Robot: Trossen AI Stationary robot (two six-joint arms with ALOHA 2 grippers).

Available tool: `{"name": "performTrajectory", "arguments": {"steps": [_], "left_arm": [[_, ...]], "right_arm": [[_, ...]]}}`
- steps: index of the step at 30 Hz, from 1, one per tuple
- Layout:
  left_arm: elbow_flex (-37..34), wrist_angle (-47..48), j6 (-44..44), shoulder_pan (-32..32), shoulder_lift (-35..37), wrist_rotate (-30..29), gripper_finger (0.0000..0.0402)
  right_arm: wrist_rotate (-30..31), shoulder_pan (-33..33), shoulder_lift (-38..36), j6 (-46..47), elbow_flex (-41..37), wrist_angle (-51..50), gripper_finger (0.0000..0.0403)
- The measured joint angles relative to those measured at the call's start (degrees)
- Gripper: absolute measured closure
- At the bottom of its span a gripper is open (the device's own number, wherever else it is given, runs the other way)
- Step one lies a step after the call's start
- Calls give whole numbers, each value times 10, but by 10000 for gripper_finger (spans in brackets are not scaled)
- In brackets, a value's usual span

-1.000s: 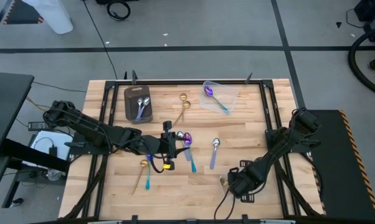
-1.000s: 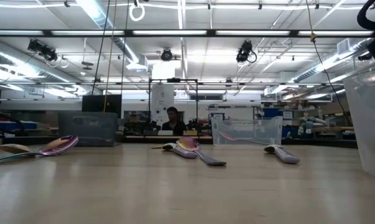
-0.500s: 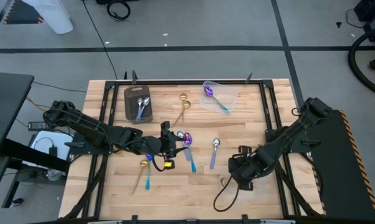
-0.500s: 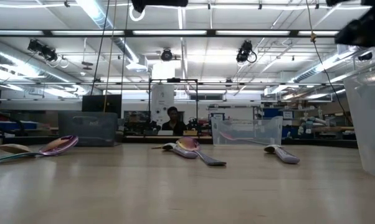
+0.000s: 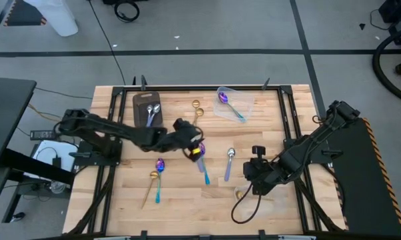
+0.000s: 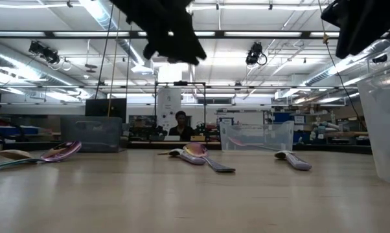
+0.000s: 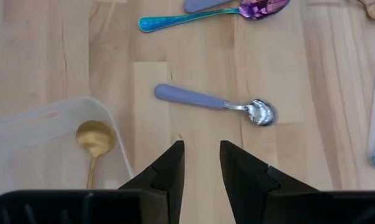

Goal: Sort silverware by color (type)
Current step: Put the yellow spoon into the bottom transparent bin

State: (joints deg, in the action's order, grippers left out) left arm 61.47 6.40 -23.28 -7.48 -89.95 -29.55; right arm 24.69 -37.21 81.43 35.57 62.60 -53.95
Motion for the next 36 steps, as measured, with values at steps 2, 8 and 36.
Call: {"name": "performTrajectory", "arguments": {"steps": [2, 8, 36], "left_arm": [[0, -2, -9, 18, -17, 0, 258], [0, -2, -44, 66, -63, 2, 258], [1, 15, -116, 205, -200, 123, 259]], "right_arm": [[1, 0, -1, 0, -6, 9, 291], [15, 0, -1, -10, -31, 21, 291], [27, -3, 0, -43, -41, 70, 291]]}}
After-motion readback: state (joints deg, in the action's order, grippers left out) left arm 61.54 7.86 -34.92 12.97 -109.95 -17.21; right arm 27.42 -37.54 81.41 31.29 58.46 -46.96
